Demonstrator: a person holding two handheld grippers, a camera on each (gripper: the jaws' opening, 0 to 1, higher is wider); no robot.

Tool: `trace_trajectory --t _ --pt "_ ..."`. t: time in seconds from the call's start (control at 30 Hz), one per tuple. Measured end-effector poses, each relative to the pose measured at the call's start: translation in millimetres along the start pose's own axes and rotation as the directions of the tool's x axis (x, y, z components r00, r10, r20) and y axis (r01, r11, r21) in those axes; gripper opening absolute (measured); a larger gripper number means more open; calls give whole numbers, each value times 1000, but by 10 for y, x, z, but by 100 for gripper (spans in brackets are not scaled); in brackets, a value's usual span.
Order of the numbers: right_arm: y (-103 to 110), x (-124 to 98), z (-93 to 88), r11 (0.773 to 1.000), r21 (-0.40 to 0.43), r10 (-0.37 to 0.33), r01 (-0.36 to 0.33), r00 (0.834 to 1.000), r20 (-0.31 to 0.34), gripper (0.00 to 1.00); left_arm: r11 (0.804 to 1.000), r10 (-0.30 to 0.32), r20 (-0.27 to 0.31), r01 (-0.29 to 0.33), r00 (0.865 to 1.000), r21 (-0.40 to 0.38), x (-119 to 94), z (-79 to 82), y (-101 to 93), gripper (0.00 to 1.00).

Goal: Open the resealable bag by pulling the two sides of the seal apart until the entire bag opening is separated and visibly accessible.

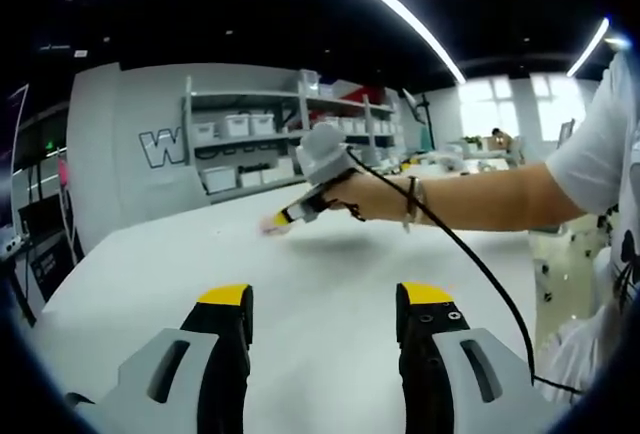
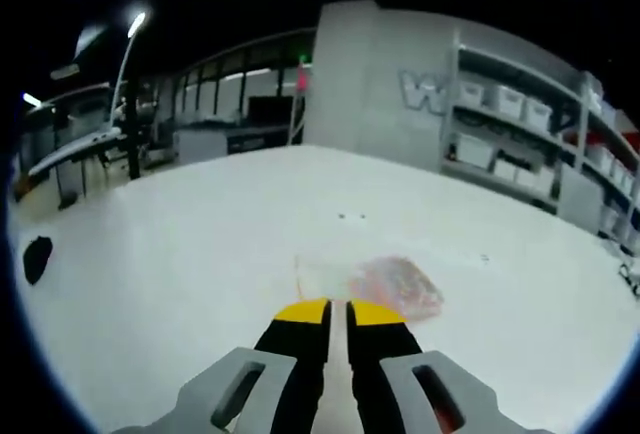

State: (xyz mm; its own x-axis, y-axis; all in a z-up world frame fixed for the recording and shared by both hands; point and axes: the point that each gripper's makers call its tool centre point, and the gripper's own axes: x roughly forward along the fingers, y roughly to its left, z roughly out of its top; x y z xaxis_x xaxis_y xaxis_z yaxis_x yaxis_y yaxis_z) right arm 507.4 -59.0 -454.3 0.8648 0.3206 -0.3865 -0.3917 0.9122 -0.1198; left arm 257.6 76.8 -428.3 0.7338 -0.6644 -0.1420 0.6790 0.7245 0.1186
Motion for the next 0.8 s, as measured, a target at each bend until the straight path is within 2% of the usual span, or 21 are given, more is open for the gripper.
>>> trace_trajectory --t 0.67,0.8 --pt "32 -111 -51 1000 -25 7 -7 1000 -16 7 1000 5 -9 -5 1000 0 -19 -10 14 58" --pt "28 -137 -72 1000 -27 5 -5 1000 -24 11 1000 6 -12 -6 1000 1 -23 -17 17 58"
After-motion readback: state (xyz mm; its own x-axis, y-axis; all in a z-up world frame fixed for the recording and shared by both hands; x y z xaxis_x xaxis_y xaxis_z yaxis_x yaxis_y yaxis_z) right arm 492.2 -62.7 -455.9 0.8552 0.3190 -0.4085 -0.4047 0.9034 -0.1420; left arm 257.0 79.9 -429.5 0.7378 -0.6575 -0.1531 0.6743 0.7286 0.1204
